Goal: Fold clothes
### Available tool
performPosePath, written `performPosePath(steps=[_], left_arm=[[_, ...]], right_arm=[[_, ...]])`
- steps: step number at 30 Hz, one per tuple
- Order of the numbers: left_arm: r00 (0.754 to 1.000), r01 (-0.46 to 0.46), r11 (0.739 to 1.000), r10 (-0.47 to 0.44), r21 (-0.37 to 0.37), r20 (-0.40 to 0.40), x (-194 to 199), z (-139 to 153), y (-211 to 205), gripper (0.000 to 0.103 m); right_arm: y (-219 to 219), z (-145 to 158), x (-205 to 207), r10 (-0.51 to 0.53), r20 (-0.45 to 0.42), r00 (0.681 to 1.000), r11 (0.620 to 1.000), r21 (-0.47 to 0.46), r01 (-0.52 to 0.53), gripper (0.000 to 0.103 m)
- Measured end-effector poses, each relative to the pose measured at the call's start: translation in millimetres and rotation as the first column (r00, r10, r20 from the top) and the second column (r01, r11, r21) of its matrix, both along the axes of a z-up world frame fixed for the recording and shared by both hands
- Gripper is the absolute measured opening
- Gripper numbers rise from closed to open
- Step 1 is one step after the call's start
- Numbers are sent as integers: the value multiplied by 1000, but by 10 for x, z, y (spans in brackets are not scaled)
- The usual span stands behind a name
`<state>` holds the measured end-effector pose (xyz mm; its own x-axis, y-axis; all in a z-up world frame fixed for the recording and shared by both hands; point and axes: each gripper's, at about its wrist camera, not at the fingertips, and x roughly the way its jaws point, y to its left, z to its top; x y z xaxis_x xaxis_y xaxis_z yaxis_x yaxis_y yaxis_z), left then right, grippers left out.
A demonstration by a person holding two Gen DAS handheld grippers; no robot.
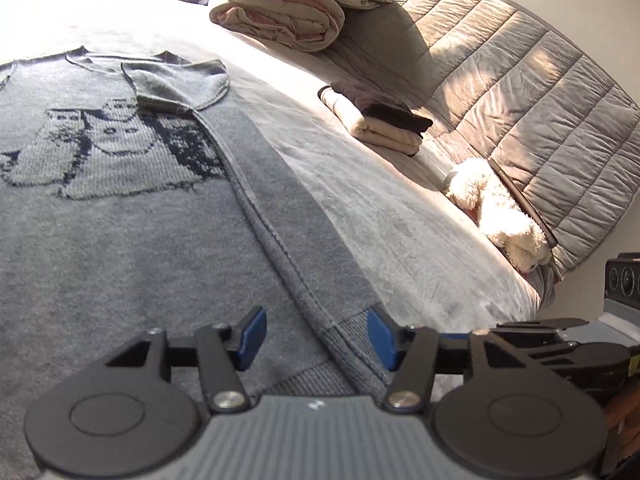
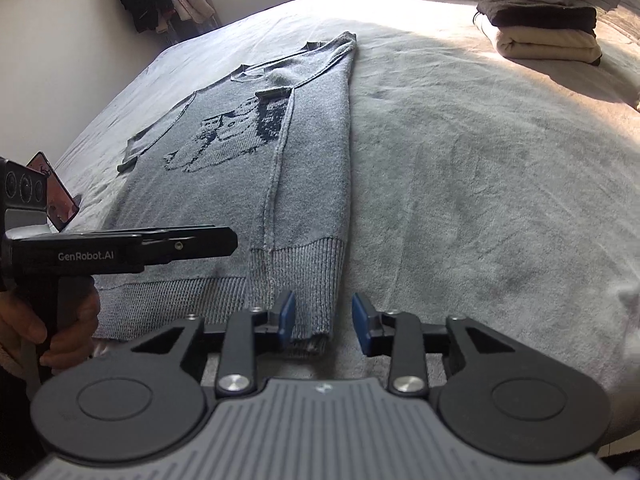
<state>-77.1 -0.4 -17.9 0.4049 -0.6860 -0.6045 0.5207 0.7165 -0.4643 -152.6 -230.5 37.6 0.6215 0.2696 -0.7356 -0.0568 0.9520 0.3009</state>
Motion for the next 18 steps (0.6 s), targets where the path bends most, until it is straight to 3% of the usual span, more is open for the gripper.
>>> performPosePath(steps=[5, 11, 18], left_arm=[[979, -202, 979, 202, 16, -27, 198, 22, 272, 67], [908, -414, 906, 418, 88, -24, 367, 88, 577, 79], [850, -506, 861, 507, 48, -141, 523, 106, 742, 80]], right_arm=[[98, 107, 211, 30, 32, 999, 999, -33, -29, 47], [365, 121, 542, 74, 19, 997, 995, -62, -72, 49], [779, 115, 967, 123, 13, 992, 991, -55, -122, 52]])
